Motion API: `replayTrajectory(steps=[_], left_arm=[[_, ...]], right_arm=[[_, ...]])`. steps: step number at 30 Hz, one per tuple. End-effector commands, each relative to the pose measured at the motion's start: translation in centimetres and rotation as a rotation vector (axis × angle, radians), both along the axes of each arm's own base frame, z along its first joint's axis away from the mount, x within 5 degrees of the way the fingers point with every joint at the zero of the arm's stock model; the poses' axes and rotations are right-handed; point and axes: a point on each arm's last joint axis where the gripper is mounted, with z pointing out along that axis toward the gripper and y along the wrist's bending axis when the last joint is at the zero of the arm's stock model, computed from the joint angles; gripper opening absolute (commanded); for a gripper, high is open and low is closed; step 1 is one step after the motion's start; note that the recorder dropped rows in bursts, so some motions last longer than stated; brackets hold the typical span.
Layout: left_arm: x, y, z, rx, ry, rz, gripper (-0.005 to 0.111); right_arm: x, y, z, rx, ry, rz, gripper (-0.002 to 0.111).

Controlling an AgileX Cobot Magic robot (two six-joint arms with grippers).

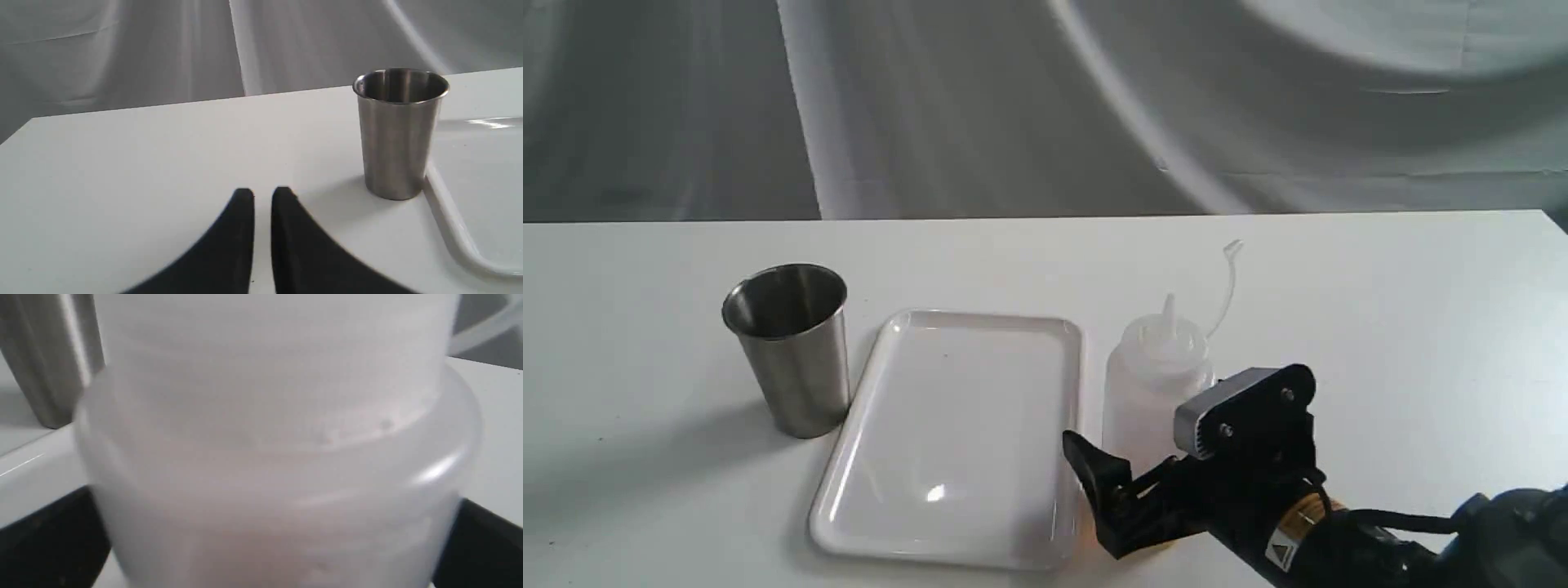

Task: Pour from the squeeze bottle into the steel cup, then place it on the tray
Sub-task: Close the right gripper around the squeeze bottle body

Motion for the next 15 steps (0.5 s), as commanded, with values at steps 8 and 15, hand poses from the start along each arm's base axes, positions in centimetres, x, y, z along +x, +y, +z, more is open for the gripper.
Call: replayTrajectory(steps=[8,15], left_arm=[[0.0,0.0,-0.1,-0.002,-0.005,-0.006,0.008],[0.0,0.0,-0.1,-0.002,-0.005,-0.006,0.008]], right_arm=[[0.1,0.0,0.1,-0.027,-0.041,0.01,0.102],[0.0,-0.1,-1.0,-0.046,-0.02,0.013,0.093]])
